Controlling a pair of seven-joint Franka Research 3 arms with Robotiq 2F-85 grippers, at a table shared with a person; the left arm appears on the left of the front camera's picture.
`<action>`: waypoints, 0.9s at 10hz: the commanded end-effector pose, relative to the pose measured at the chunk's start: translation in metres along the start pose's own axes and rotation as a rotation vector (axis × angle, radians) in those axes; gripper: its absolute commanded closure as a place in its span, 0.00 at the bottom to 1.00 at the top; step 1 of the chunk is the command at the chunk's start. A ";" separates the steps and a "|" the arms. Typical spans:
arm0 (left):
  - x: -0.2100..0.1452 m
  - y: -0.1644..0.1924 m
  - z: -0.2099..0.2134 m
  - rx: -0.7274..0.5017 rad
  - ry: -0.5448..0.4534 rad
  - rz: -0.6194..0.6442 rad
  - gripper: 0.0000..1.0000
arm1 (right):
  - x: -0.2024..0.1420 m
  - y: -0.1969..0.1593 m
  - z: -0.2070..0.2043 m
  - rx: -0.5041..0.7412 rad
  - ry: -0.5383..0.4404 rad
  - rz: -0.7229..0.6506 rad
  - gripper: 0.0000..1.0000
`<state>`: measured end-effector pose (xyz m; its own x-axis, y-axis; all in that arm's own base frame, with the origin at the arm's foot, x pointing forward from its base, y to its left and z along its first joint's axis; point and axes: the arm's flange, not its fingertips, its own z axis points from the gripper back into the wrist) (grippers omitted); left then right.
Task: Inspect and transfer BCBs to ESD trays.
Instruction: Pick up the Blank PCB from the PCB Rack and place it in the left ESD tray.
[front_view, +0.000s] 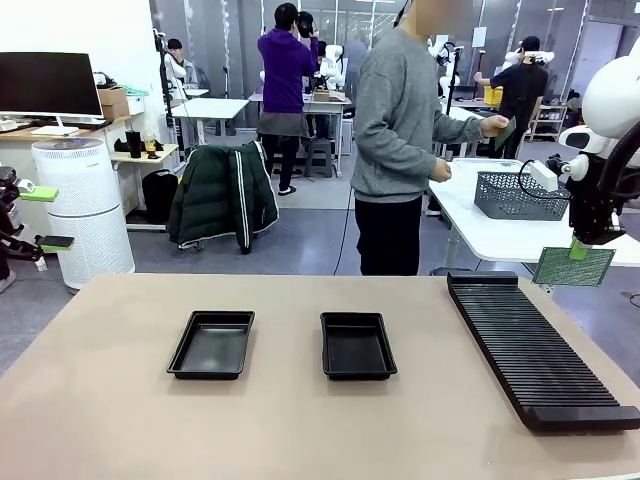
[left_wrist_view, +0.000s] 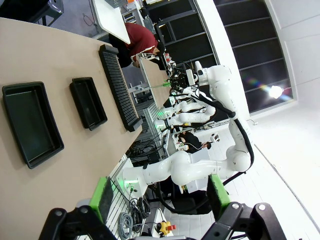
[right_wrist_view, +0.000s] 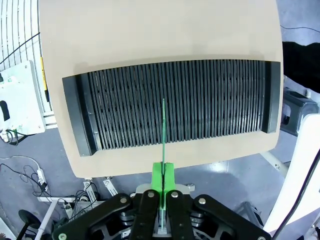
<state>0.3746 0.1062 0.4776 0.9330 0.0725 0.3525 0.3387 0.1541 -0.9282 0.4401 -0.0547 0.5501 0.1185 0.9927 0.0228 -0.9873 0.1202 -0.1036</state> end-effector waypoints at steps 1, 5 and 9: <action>0.000 -0.001 0.000 -0.002 -0.001 -0.002 0.00 | 0.000 -0.001 0.000 0.001 0.000 0.001 1.00; 0.000 -0.001 0.000 -0.002 -0.001 -0.002 0.00 | 0.000 -0.001 0.000 0.001 0.000 0.001 1.00; 0.000 -0.001 0.000 -0.002 -0.001 -0.002 0.00 | 0.014 0.010 0.003 -0.017 -0.041 -0.059 0.98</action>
<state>0.3746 0.1062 0.4776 0.9330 0.0725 0.3525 0.3387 0.1541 -0.9282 0.4388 -0.0516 0.5523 0.1329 0.9904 0.0378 -0.9848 0.1363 -0.1075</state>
